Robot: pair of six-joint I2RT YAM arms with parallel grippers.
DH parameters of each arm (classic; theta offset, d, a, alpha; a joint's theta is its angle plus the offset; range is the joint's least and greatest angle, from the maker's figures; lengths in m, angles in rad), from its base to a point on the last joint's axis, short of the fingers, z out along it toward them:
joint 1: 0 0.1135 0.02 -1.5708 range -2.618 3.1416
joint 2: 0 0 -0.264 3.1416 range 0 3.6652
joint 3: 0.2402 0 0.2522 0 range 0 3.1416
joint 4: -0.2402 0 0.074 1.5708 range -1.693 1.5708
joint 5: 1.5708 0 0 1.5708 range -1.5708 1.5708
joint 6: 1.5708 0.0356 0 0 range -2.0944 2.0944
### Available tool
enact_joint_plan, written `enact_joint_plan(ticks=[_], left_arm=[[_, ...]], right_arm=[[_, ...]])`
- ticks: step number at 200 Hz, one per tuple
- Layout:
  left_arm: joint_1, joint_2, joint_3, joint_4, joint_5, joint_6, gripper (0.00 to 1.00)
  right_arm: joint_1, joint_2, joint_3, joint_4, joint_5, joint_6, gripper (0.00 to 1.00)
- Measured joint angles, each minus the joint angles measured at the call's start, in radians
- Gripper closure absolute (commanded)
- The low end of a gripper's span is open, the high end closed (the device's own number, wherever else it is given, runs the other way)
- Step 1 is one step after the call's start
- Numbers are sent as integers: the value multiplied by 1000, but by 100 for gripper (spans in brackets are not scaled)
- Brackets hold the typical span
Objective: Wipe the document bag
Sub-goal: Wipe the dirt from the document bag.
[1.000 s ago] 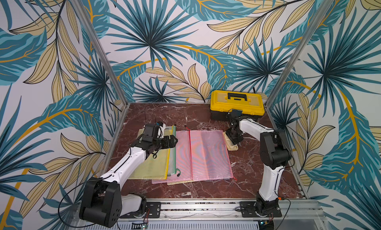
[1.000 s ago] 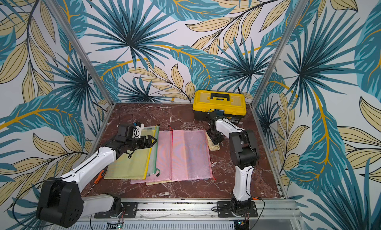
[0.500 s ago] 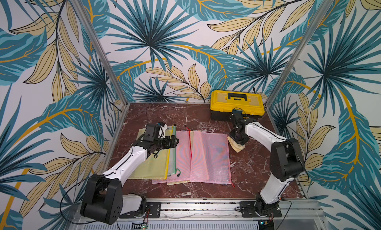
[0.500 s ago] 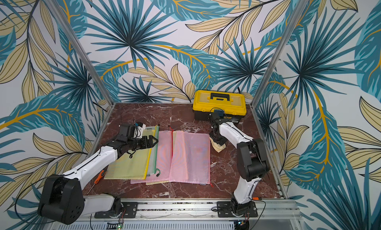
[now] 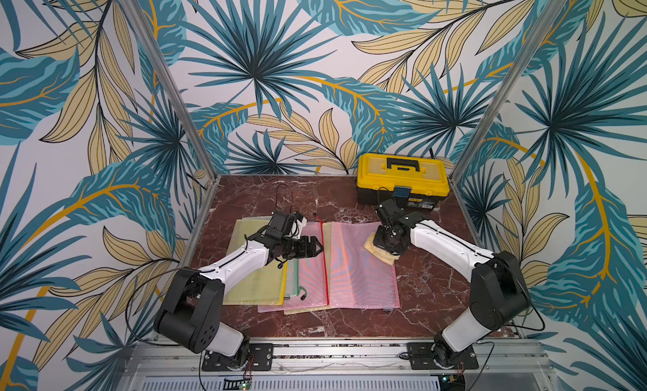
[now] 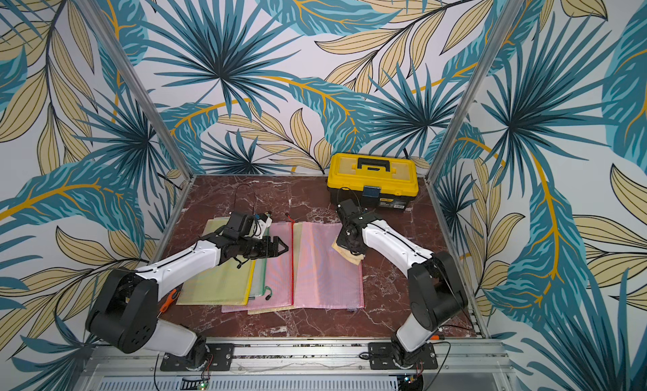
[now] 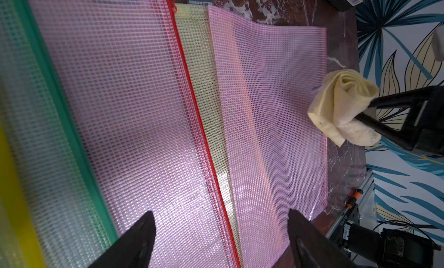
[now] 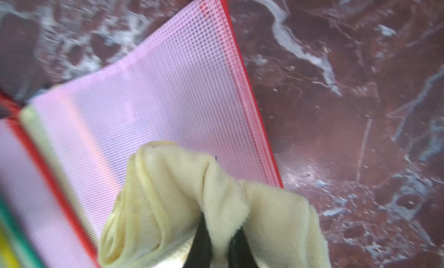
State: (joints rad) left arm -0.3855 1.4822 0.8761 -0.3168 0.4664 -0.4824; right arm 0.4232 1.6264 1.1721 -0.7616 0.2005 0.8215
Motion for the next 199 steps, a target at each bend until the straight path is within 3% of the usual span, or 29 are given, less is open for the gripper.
enact_joint_plan(ticks=[54,76,127,199], left_arm=[[-6,25,8,5,25,-1,13],[-14,45,21,5,27,-2,13],[-33,114,64,13,60,-2,16],[-73,203,132,13,140,5,21]], right_arm=[[-152,-157,59,-61,79,-74,100],[-153,-179,104,-44,17,-103,100],[-123,-38,-71,131,-243,-80,100],[-122,66,-180,213,-288,-68,100]])
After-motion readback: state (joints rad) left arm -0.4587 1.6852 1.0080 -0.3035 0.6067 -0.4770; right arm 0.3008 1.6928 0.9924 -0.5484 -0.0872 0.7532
